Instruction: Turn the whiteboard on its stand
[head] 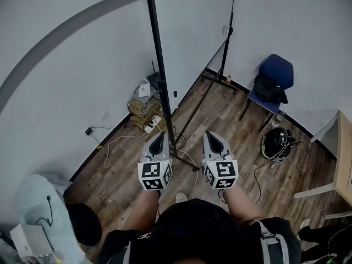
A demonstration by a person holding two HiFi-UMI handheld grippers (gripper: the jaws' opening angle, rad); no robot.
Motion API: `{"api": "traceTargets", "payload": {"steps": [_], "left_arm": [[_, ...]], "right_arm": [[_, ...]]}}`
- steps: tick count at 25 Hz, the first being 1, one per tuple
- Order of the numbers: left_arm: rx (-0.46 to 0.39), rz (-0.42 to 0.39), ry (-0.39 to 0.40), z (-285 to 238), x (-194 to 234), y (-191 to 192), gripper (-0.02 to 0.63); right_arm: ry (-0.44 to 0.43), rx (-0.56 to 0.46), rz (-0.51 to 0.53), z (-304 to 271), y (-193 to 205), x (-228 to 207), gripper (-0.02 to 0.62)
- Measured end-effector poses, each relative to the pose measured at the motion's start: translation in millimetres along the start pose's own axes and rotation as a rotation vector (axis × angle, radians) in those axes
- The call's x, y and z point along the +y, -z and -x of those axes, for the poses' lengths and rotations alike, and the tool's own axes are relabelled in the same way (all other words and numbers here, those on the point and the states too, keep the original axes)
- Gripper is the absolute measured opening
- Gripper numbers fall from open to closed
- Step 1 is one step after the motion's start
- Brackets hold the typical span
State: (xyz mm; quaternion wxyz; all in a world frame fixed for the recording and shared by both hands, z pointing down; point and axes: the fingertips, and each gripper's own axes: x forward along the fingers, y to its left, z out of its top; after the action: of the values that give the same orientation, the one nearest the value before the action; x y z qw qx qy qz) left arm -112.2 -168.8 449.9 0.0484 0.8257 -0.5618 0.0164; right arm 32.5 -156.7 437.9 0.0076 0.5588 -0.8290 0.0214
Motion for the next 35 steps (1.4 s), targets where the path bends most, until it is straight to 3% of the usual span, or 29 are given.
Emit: {"api": "traceTargets", "payload": {"steps": [11,23,26,35], "left_arm": [[0.047,0.048,0.032,-68,35,7,0.011],[0.052,0.005,-0.093,-132,59,7,0.011],[0.091,0.01,-0.078,-146,62,18,0.168],[0.131,0.005,-0.096,-173,87,35,0.186]], "right_arm": [[0.002,0.003,0.027,-64,7,-28,-0.008],[-0.095,0.017,0.018,-125,5,-66,-0.008],[-0.1,0.026,0.007,-134,7,-75,-0.008],[-0.115,0.035,-0.002,-141,10,-78,-0.008]]}}
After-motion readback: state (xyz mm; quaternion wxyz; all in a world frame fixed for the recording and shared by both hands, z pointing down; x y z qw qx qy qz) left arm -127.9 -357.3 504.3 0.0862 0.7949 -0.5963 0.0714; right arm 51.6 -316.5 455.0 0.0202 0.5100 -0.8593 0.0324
